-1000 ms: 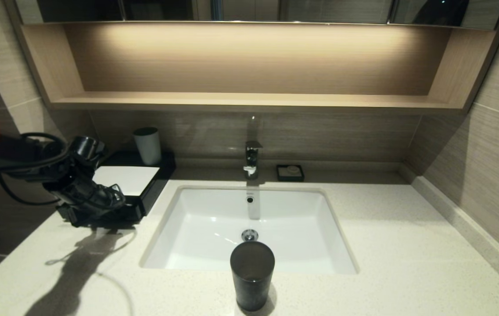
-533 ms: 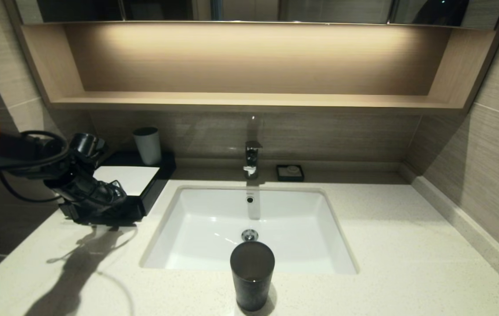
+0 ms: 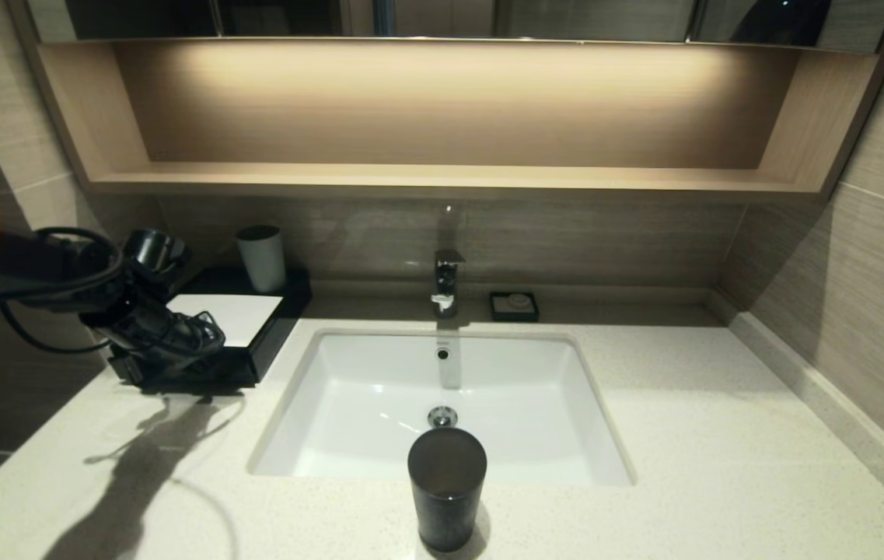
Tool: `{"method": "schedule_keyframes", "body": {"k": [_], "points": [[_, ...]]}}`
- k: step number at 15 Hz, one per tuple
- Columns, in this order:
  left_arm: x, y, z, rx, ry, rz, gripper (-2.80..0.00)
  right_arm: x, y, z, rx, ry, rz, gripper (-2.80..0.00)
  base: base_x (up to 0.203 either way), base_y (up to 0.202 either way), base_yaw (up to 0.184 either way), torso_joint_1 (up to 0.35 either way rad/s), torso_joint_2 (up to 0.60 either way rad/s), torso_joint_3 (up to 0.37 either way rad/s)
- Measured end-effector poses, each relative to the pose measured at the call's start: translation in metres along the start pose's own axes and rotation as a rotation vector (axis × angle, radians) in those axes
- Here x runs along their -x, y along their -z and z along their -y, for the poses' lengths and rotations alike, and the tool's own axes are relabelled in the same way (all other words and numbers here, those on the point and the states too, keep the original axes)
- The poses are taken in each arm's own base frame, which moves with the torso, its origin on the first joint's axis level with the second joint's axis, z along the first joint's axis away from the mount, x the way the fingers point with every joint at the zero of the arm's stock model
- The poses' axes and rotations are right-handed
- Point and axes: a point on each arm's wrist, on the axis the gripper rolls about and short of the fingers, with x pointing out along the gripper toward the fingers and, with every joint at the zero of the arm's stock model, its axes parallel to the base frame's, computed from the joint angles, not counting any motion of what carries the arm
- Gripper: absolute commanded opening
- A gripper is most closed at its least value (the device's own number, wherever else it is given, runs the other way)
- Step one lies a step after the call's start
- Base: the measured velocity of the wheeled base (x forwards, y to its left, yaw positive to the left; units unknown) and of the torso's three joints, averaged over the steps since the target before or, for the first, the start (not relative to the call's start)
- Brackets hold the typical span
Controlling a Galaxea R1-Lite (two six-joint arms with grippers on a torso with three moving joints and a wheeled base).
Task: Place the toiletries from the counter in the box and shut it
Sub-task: Close the drawer
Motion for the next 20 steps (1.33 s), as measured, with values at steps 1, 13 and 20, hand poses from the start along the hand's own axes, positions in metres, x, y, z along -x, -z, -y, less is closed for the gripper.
{"method": "schedule_keyframes", "body": {"k": [1,13,20], "points": [[0.0005,-0.0007,0.0005,0.005,0.002,0.003,-2.8,0.0,0.0,0.0,0.001,0.0,0.0,-2.8,0.0,0.0,0.0,0.0,0.0,0.0],[0.0011,-0.0036,0.0026,0.015,0.022,0.028,-2.8,0.0,0.0,0.0,0.0,0.0,0.0,-2.8,0.0,0.0,0.0,0.0,0.0,0.0],[-0.0002,-0.0047,0.0034,0.031,0.034,0.044,-2.8,0.0,0.0,0.0,0.0,0.0,0.0,-2.8,0.0,0.0,0.0,0.0,0.0,0.0]]}}
